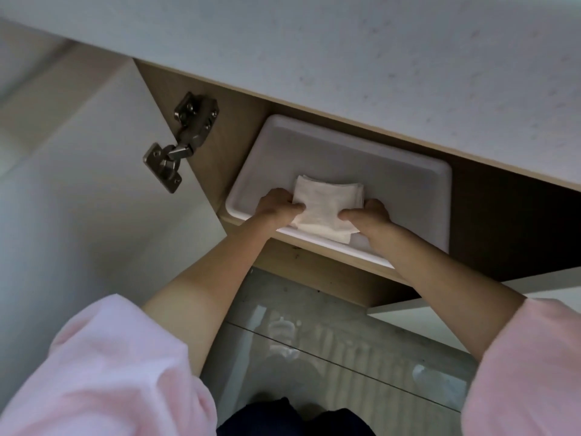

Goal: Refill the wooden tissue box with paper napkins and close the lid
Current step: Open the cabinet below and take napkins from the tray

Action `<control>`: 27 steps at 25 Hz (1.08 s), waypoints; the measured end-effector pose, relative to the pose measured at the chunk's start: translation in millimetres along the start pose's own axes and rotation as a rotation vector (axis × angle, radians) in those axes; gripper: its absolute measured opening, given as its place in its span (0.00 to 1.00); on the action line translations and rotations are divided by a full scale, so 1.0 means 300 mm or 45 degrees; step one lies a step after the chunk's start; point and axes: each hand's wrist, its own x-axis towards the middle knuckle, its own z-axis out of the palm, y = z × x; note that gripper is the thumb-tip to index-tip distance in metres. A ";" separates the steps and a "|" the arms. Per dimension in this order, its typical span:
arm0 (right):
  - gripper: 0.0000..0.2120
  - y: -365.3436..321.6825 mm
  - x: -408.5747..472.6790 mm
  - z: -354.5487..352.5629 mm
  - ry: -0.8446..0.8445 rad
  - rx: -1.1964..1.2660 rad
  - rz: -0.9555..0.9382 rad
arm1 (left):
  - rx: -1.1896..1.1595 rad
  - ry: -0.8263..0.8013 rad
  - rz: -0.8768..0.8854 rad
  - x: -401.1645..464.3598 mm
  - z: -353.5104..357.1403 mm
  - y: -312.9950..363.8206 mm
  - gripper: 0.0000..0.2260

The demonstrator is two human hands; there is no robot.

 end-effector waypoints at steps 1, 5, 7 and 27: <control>0.23 0.000 -0.010 -0.003 -0.004 0.090 0.021 | -0.054 0.011 0.007 -0.018 -0.005 0.005 0.10; 0.22 -0.001 -0.112 -0.029 -0.005 0.239 0.081 | -0.176 -0.004 0.045 -0.126 -0.038 0.040 0.09; 0.20 0.005 -0.204 -0.043 -0.013 0.333 0.113 | -0.280 -0.042 0.003 -0.214 -0.061 0.042 0.09; 0.20 -0.229 -1.146 -0.229 -0.203 0.195 -0.010 | -1.214 -0.463 -0.274 -1.049 -0.461 0.130 0.19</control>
